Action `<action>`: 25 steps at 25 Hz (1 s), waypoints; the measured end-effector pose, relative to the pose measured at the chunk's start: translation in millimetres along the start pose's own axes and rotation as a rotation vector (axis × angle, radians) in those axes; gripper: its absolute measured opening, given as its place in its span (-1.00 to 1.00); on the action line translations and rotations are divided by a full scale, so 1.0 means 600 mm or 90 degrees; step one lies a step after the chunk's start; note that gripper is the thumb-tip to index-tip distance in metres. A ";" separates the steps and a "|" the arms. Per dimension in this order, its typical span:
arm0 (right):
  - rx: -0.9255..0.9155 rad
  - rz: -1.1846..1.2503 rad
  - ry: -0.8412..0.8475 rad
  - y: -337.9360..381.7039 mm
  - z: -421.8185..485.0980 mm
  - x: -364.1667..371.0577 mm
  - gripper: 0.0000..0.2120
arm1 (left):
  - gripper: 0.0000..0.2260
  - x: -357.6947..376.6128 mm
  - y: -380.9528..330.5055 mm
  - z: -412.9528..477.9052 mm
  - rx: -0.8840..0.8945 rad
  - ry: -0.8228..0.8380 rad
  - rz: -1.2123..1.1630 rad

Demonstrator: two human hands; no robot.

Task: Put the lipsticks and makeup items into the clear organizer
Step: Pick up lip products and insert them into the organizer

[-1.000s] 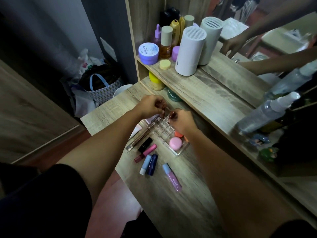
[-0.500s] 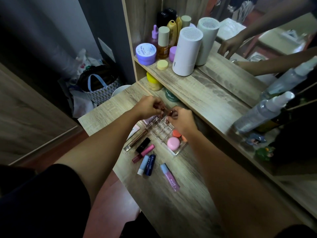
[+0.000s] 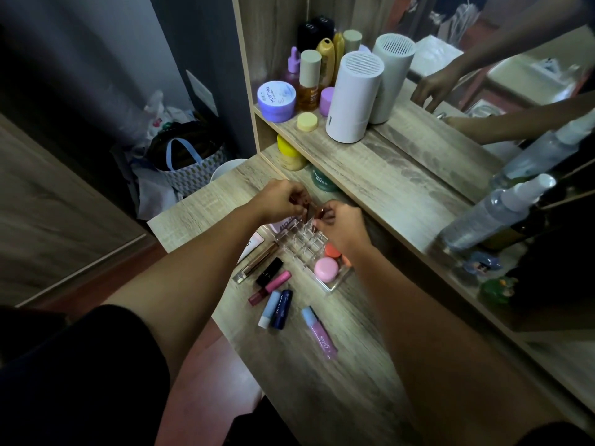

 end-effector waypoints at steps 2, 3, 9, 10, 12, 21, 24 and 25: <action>0.007 -0.003 0.010 0.001 -0.001 -0.002 -0.78 | -0.79 0.001 -0.001 0.001 0.000 0.005 -0.002; 0.008 -0.003 0.013 0.001 -0.001 -0.003 -0.77 | -0.79 0.001 -0.001 0.001 -0.001 0.008 -0.005; 0.006 -0.018 -0.006 0.011 -0.011 -0.014 -0.69 | -0.76 0.000 0.002 -0.003 -0.008 0.013 -0.011; 0.013 -0.019 -0.010 0.013 -0.015 -0.019 -0.66 | -0.75 -0.002 0.002 -0.005 -0.011 0.009 -0.010; 0.025 -0.022 -0.031 0.016 -0.029 -0.026 -0.62 | -0.73 -0.008 0.004 -0.014 -0.021 -0.004 -0.012; 0.013 -0.046 -0.086 -0.017 -0.166 0.008 -0.78 | -0.82 0.037 0.070 -0.177 -0.128 -0.060 0.001; 0.032 -0.161 0.084 -0.042 -0.214 0.059 -0.73 | -0.79 0.065 0.097 -0.221 -0.159 -0.074 0.073; 0.039 -0.214 0.123 -0.050 -0.229 0.075 -0.69 | -0.77 0.074 0.103 -0.232 -0.169 -0.075 0.102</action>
Point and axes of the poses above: each hand's wrist, its own z-axis towards the middle knuckle, its own x-axis out of the palm, y = z × x, the point moved 3 cm from there along z, towards the middle knuckle
